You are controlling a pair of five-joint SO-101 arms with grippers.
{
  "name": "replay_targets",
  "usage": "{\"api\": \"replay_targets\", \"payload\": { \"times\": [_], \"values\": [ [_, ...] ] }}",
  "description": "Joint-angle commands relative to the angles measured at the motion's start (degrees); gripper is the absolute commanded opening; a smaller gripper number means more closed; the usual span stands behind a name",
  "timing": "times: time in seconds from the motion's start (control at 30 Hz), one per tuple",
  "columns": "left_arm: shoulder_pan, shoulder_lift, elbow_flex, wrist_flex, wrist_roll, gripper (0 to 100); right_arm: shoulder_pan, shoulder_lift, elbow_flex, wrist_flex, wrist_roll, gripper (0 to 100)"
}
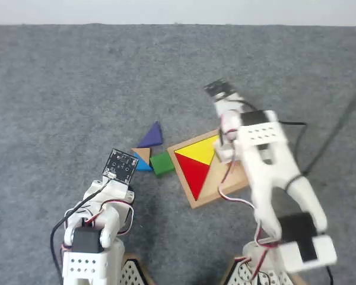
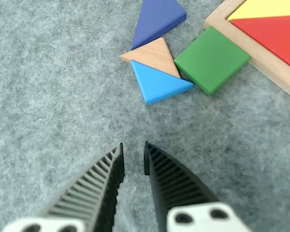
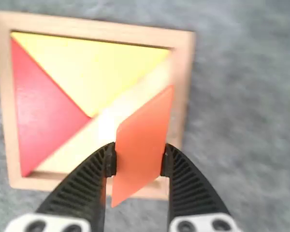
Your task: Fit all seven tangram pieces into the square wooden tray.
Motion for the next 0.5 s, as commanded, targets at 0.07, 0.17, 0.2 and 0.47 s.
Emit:
{"api": "replay_targets", "payload": {
  "times": [0.07,0.17,0.2,0.47],
  "values": [
    [0.3,-1.3,-0.6,0.4,0.3,6,-4.7,7.2,-3.3,-5.4,-5.3,0.8],
    [0.3,-1.3,-0.6,0.4,0.3,6,-4.6,10.5,-5.9,-5.3,-7.0,0.9],
    [0.3,-1.3,-0.6,0.4,0.3,6,-4.5,11.6,-6.9,-5.1,-7.2,1.0],
    [0.3,-1.3,-0.6,0.4,0.3,6,-4.6,16.3,-10.5,-3.6,-7.4,16.1]
  ]
}}
